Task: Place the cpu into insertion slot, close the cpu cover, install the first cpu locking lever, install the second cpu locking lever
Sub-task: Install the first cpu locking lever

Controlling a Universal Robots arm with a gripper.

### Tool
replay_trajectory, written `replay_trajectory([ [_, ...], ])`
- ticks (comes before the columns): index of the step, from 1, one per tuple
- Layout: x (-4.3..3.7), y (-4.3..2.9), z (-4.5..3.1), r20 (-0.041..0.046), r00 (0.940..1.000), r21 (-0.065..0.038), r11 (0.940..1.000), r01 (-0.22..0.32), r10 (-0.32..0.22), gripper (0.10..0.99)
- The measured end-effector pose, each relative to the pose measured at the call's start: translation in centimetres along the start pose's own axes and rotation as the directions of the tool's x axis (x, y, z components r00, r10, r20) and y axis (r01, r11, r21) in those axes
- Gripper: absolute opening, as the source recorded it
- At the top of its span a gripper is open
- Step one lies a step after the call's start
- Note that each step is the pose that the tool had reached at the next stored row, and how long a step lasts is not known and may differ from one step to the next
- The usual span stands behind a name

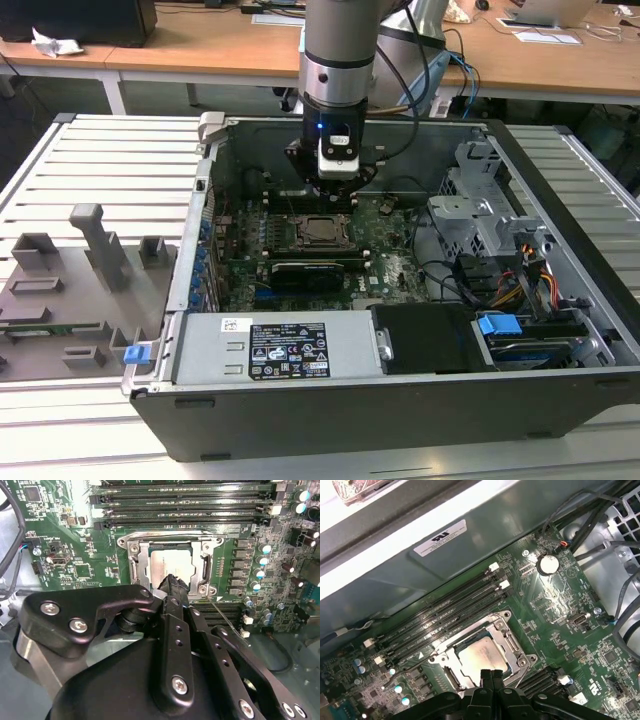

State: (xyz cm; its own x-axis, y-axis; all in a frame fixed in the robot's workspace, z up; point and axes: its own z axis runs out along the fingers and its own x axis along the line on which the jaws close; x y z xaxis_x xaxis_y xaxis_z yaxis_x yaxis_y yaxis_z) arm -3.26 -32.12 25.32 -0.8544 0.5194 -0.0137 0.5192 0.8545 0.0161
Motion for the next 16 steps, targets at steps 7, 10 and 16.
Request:
replay_trajectory([
  [7,0.0,0.0,0.0,-0.0007,0.9989,-0.001,0.9989,0.046,-0.046,0.106],
  [10,0.0,0.0,0.0,-0.0016,0.9949,-0.001,0.9949,0.101,-0.101,0.106],
  [16,0.0,0.0,0.0,-0.002,0.9909,-0.002,0.9909,0.134,-0.134,0.106],
])
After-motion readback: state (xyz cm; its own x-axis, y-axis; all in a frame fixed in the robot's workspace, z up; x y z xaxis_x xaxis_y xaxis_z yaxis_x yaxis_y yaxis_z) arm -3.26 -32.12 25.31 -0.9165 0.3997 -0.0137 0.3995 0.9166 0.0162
